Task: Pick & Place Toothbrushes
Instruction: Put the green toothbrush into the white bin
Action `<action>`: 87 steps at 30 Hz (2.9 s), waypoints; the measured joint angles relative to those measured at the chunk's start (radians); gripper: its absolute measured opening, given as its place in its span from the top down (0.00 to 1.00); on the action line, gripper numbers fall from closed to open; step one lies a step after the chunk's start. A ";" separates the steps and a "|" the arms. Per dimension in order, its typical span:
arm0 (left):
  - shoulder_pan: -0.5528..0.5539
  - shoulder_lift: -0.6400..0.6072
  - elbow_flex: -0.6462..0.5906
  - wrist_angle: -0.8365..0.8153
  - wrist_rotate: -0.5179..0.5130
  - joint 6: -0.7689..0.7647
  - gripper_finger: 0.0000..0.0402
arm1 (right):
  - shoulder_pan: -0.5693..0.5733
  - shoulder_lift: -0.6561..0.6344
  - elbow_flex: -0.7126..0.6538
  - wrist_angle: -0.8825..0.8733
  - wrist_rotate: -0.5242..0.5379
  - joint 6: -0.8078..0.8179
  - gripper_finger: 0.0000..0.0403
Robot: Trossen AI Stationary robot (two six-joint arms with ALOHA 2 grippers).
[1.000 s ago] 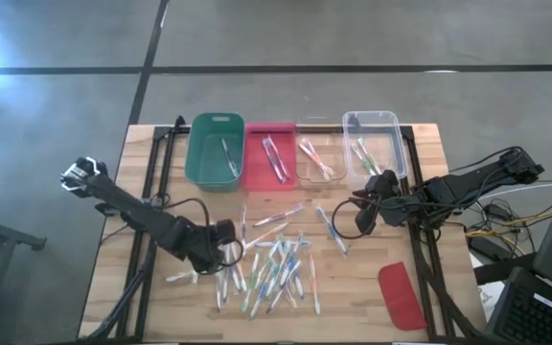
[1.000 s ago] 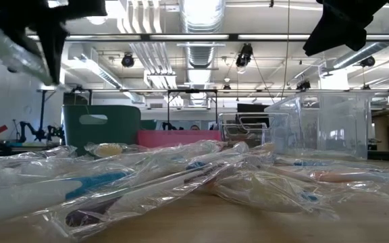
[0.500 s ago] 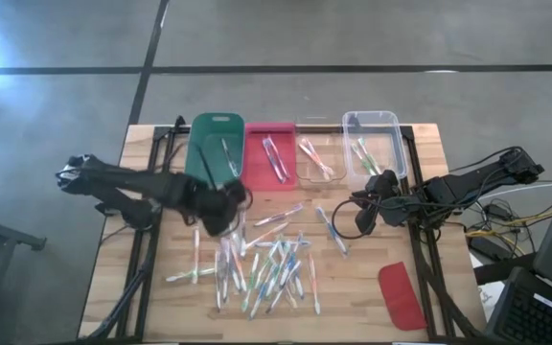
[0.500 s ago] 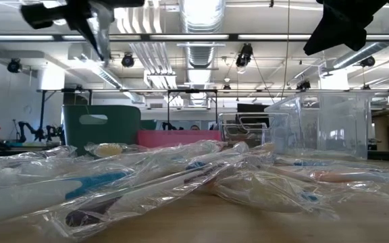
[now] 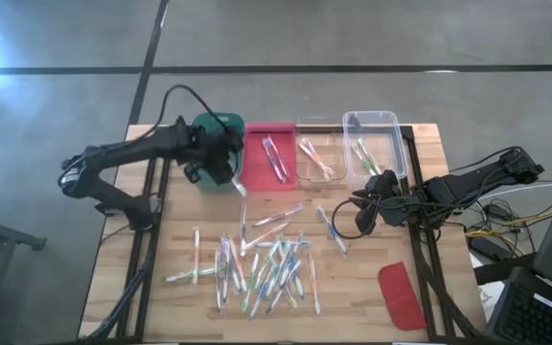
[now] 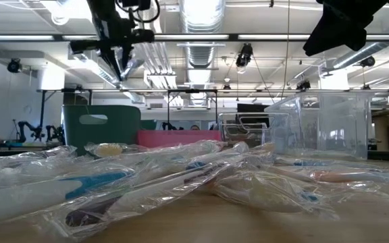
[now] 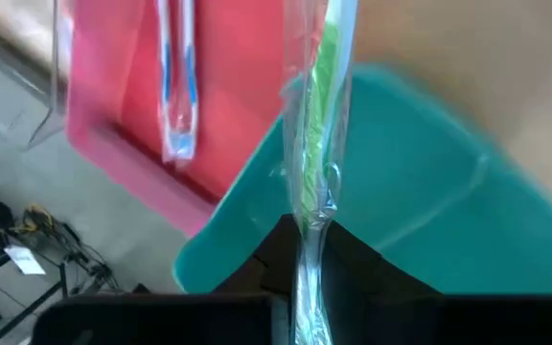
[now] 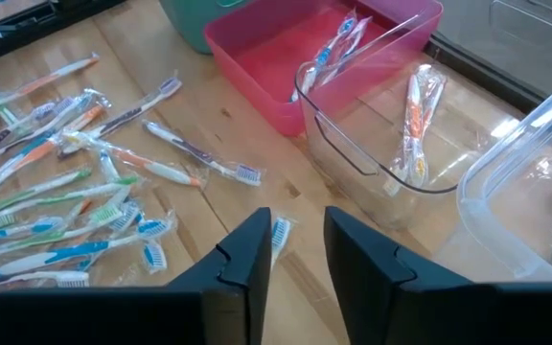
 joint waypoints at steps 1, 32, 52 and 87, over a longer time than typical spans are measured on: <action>0.026 0.001 0.000 0.019 0.008 0.020 0.93 | 0.000 0.000 0.000 0.000 0.000 0.000 0.75; 0.375 0.122 -0.002 0.247 0.113 0.349 0.92 | 0.000 0.000 0.000 -0.002 0.000 -0.060 0.58; 0.456 0.279 -0.019 0.255 0.077 0.381 0.92 | 0.000 0.000 0.000 -0.009 0.035 -0.131 0.67; 0.454 0.288 -0.248 0.439 -0.007 0.452 0.84 | 0.000 0.000 -0.060 -0.005 0.035 -0.128 0.87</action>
